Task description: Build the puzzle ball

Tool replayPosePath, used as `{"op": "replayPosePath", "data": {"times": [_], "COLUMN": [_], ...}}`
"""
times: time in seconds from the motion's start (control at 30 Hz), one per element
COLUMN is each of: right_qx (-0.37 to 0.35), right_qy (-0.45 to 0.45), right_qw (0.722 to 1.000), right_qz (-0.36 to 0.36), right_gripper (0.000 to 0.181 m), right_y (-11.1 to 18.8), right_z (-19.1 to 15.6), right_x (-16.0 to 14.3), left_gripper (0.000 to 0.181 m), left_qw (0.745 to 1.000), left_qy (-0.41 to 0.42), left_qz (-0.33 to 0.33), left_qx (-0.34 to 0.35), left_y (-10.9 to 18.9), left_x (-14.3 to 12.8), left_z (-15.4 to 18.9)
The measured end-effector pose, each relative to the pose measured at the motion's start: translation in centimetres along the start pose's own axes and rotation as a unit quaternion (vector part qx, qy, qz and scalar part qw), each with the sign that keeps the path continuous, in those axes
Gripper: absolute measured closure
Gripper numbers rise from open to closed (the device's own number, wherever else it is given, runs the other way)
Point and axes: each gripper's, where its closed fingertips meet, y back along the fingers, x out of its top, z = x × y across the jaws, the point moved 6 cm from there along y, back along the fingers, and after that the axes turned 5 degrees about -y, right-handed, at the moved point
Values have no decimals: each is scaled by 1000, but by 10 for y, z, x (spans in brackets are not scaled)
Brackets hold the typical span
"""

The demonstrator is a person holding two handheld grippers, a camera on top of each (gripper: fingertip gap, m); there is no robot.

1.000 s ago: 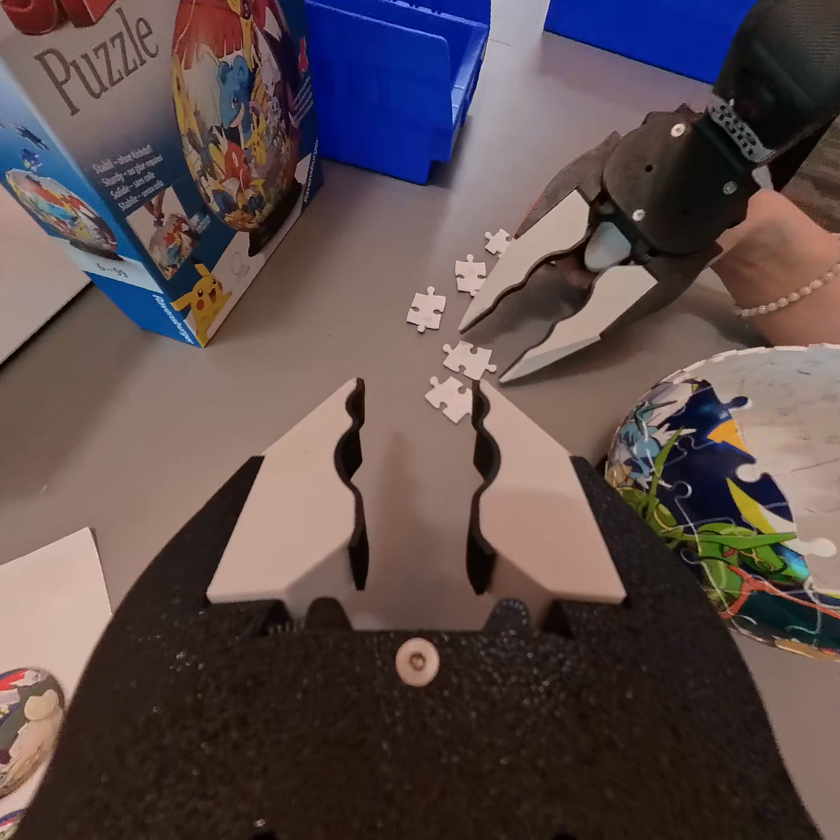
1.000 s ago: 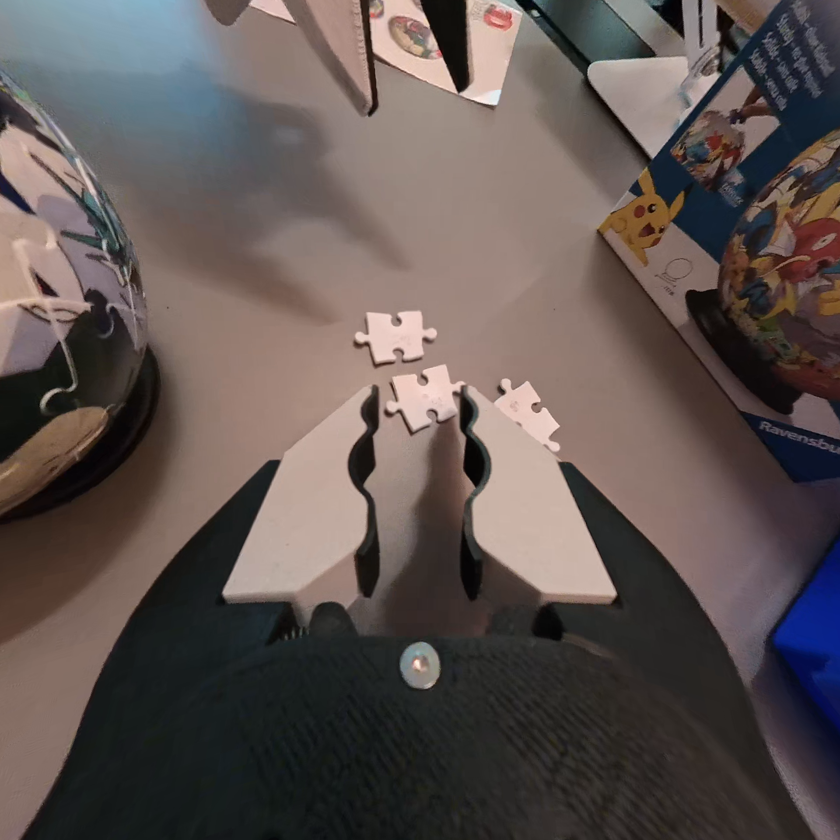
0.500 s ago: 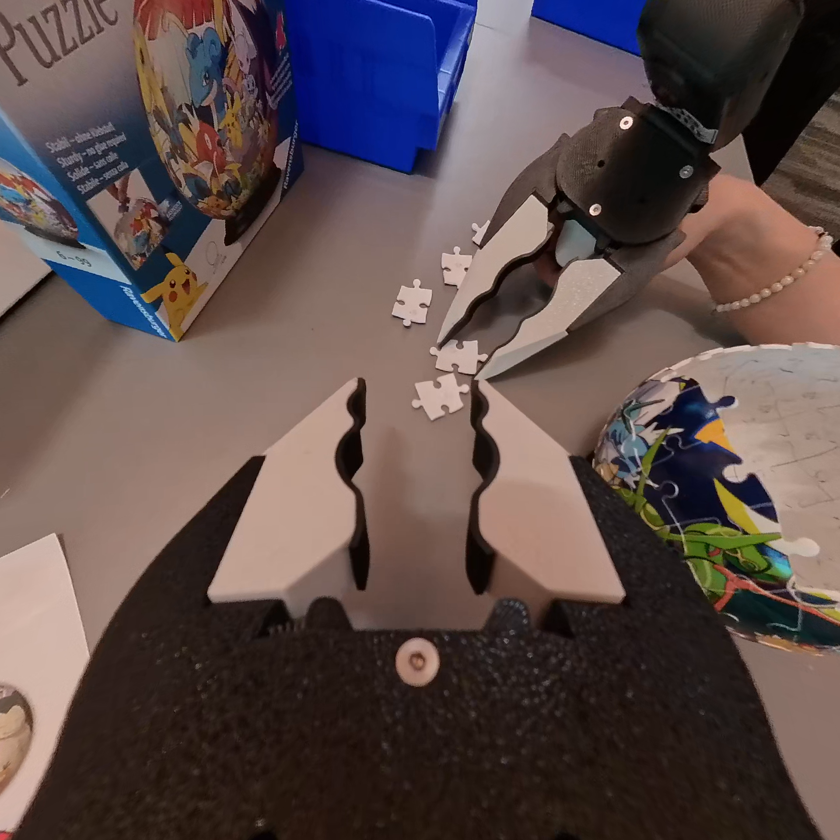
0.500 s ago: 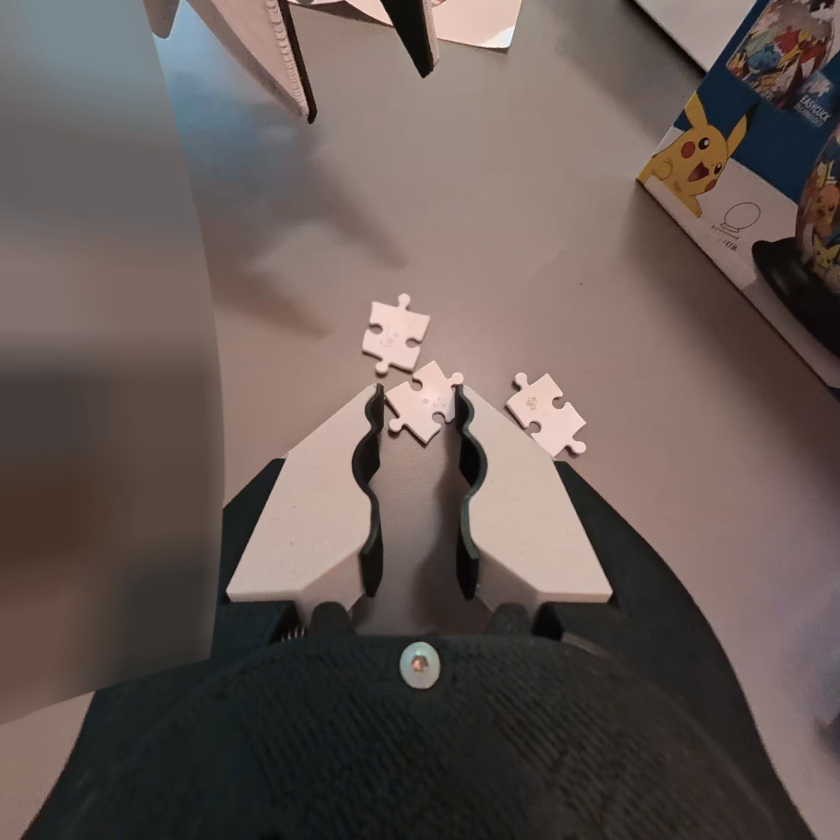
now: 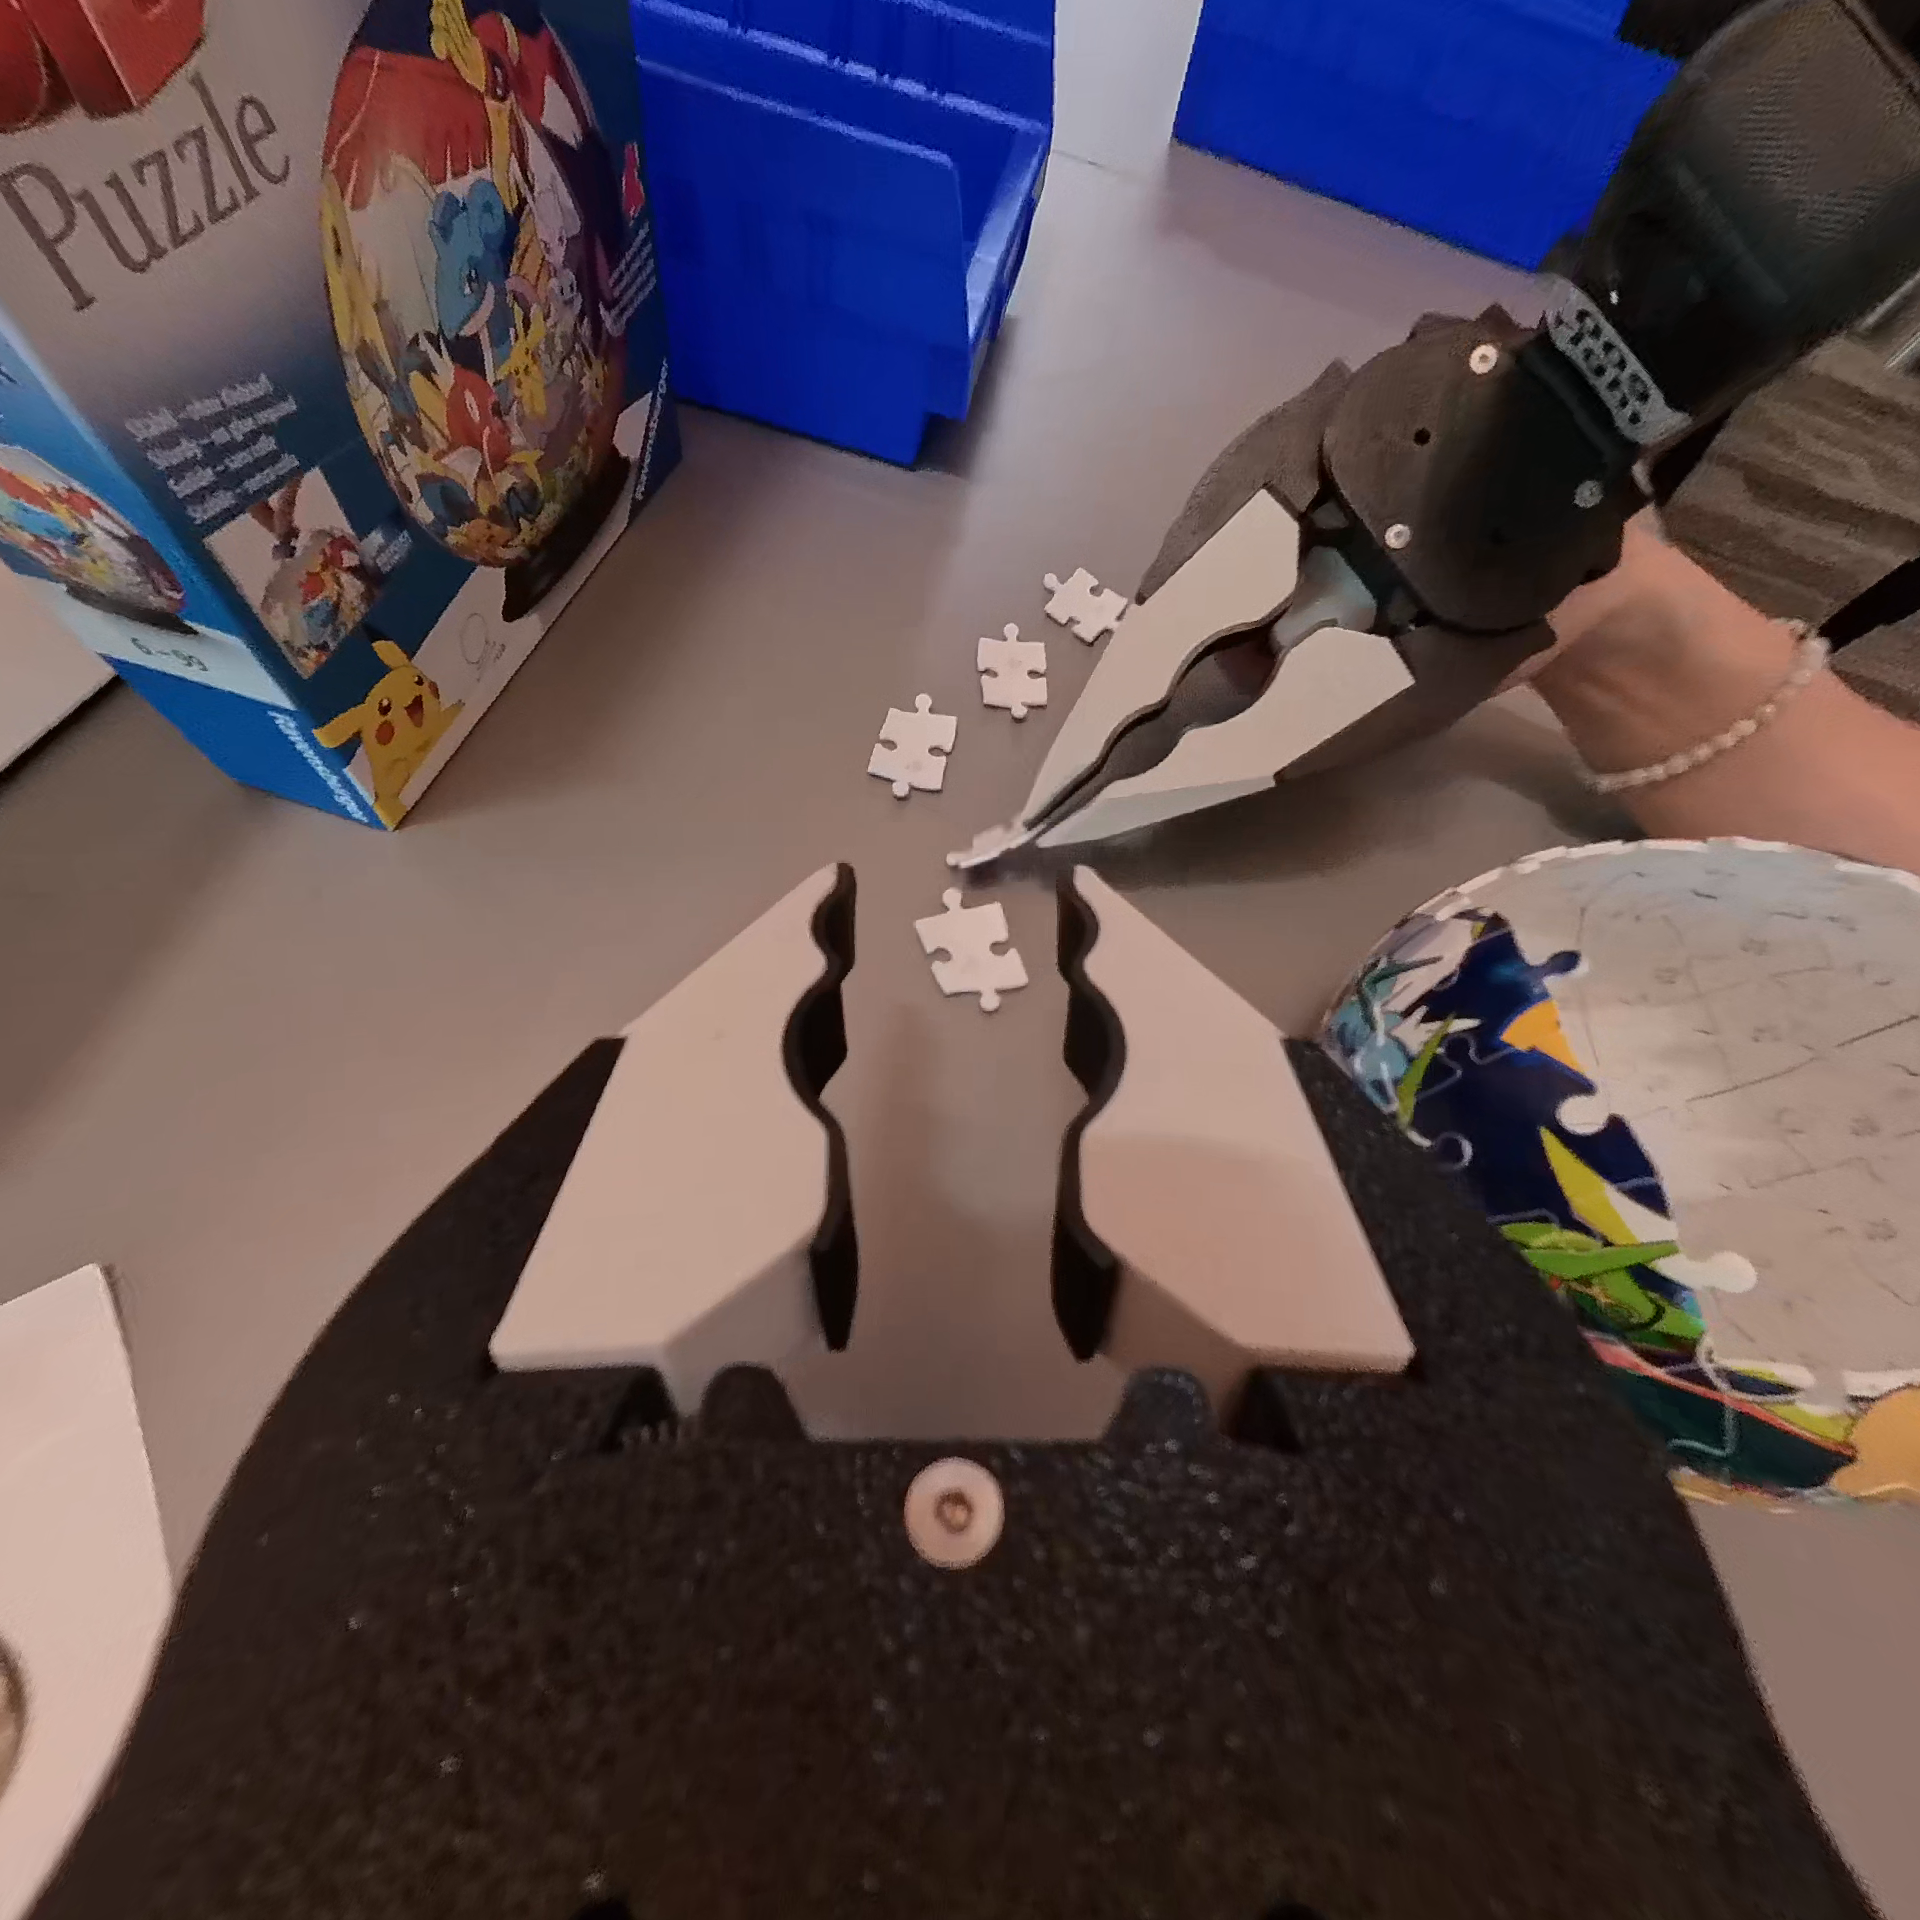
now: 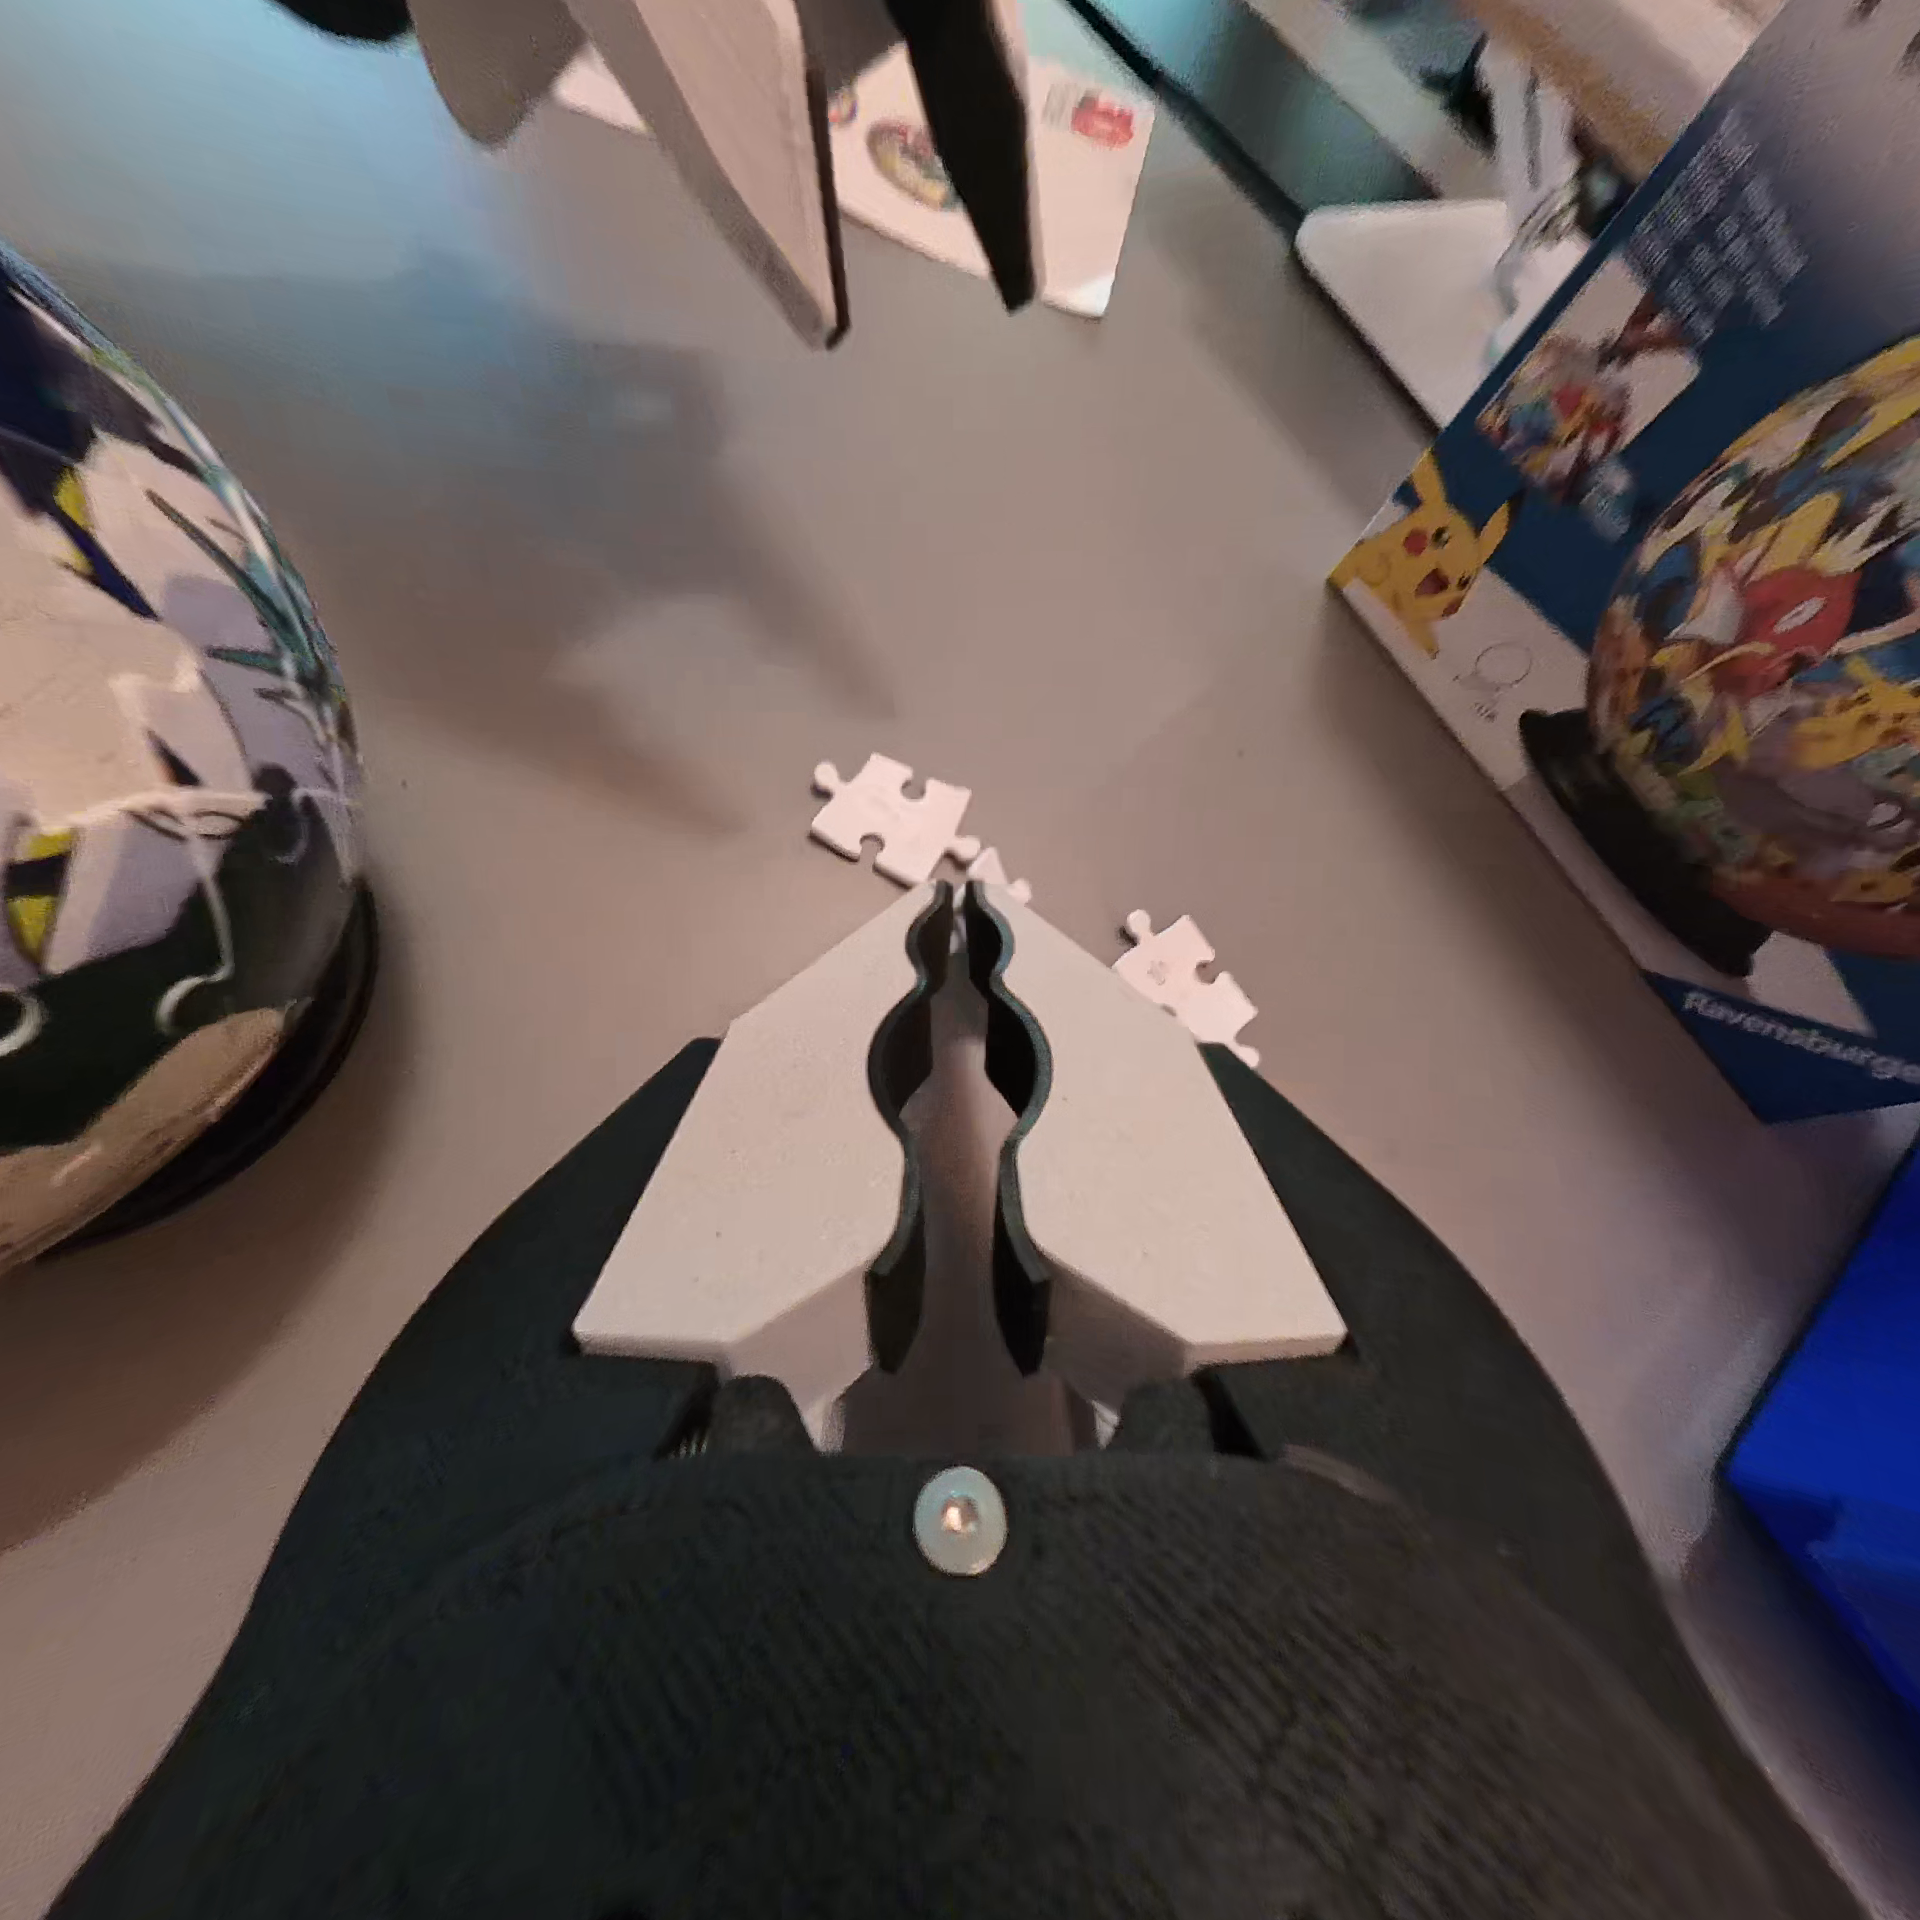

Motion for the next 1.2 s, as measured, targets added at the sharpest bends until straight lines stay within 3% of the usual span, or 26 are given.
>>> {"op": "replayPosePath", "data": {"times": [0.13, 0.27, 0.37, 0.5, 0.67, 0.97, 1.2], "right_qx": [-69, -143, -238, -352, -371, -341, -269], "right_qy": [47, 126, 225, 397, 425, 378, 291], "right_qw": [994, 978, 932, 837, 809, 837, 879], "right_qz": [68, 86, 153, 136, 165, 203, 266], "right_gripper": [181, 180, 181, 181, 181, 181, 181], "right_y": [11, 19, 34, 33, 35, 44, 55], "right_z": [5, 10, 3, -14, -25, -21, -19], "right_x": [17, 25, 48, 65, 78, 81, 80], "left_gripper": [150, 151, 153, 156, 156, 178, 181], "left_qw": [999, 995, 985, 955, 950, 943, 974], "left_qy": [35, 89, 137, 197, 229, 238, 139], "left_qz": [30, 41, 71, 143, 166, 196, 171], "left_qx": [-26, -28, -77, -169, -134, -127, -48], "left_y": [1, -1, -3, 2, 4, -2, 0], "left_x": [7, 7, 13, 32, 42, 50, 52], "left_z": [5, 0, 7, 20, 19, 26, 26]}}
